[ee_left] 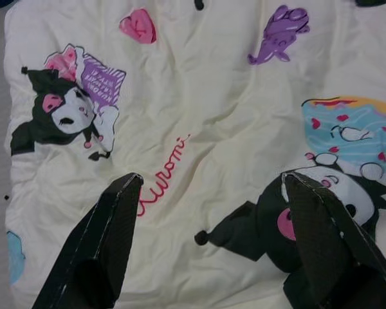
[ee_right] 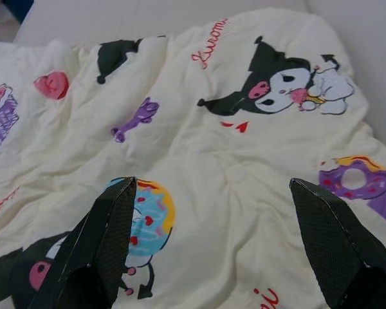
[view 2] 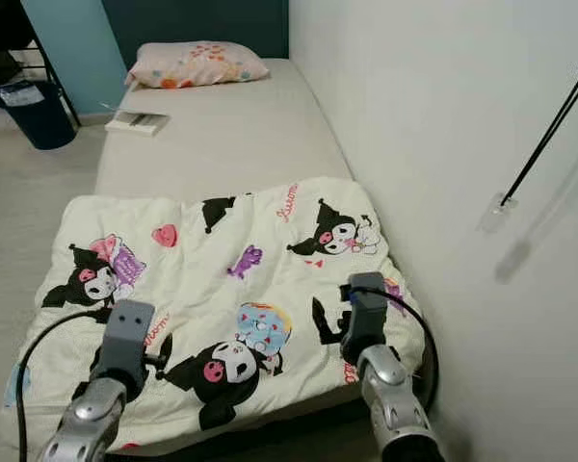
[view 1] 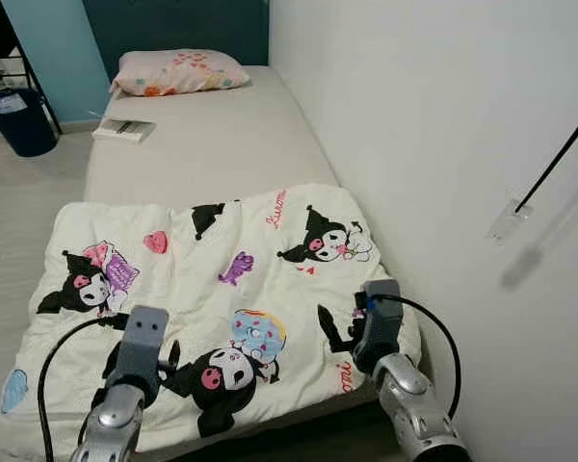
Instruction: Clean up the room
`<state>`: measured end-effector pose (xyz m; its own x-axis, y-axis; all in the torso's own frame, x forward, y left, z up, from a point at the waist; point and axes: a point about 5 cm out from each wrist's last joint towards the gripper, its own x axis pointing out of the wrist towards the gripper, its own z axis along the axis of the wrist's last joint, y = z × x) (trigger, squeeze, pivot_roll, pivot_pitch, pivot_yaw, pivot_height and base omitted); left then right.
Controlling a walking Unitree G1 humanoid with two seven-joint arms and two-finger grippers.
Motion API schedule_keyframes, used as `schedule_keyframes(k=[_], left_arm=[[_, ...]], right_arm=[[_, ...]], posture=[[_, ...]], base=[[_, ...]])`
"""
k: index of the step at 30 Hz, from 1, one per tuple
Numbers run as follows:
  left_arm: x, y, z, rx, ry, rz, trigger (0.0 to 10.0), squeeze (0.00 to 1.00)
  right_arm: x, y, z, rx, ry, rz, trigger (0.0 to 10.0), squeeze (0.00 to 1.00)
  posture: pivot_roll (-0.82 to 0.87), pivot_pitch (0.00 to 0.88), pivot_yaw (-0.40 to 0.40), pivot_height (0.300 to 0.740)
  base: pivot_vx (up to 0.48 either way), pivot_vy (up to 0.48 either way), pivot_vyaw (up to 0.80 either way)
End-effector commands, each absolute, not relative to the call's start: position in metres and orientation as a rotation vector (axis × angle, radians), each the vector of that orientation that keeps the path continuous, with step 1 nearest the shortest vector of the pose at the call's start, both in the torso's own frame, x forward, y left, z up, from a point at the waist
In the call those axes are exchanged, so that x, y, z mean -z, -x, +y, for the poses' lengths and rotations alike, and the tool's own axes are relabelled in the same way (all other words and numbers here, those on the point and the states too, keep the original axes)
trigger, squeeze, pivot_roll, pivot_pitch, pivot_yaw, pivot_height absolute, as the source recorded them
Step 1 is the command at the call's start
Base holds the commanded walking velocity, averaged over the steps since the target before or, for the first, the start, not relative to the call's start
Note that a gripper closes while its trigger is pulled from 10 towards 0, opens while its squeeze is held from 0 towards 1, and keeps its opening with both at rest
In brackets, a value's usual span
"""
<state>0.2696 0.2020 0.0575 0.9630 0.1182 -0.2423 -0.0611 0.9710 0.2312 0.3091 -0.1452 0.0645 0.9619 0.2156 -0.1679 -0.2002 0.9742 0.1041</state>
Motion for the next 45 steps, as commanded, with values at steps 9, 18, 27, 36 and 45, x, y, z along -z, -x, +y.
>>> schedule_keyframes(k=[9,18,27,36,45], left_arm=[[-0.058,-0.270,0.191,-0.101,-0.220,0.262,10.0,0.00],[-0.064,-0.266,0.188,-0.103,-0.192,0.206,10.0,0.00],[-0.080,-0.269,0.193,-0.083,-0.168,0.103,10.0,0.00],[-0.086,-0.273,0.188,-0.045,-0.172,0.078,10.0,0.00],[-0.083,-0.268,0.189,-0.040,-0.171,0.082,10.0,0.00]], right_arm=[[-0.054,-0.299,-0.150,-0.171,-0.116,0.196,10.0,0.00],[-0.064,-0.299,-0.154,-0.154,-0.109,0.096,10.0,0.00],[-0.078,-0.300,-0.163,-0.088,-0.164,-0.013,10.0,0.00],[-0.077,-0.302,-0.166,-0.066,-0.128,-0.011,10.0,0.00],[-0.076,-0.302,-0.162,-0.079,-0.133,-0.009,10.0,0.00]], posture=[[-0.03,0.137,-0.002,0.740],[-0.04,0.145,-0.010,0.740],[-0.04,0.142,-0.003,0.740],[-0.04,0.127,0.007,0.740],[-0.03,0.115,0.005,0.740]], base=[[0.000,0.000,0.00],[0.000,0.000,0.00],[0.000,0.000,0.00],[0.000,0.000,0.00],[0.000,0.057,0.00]])
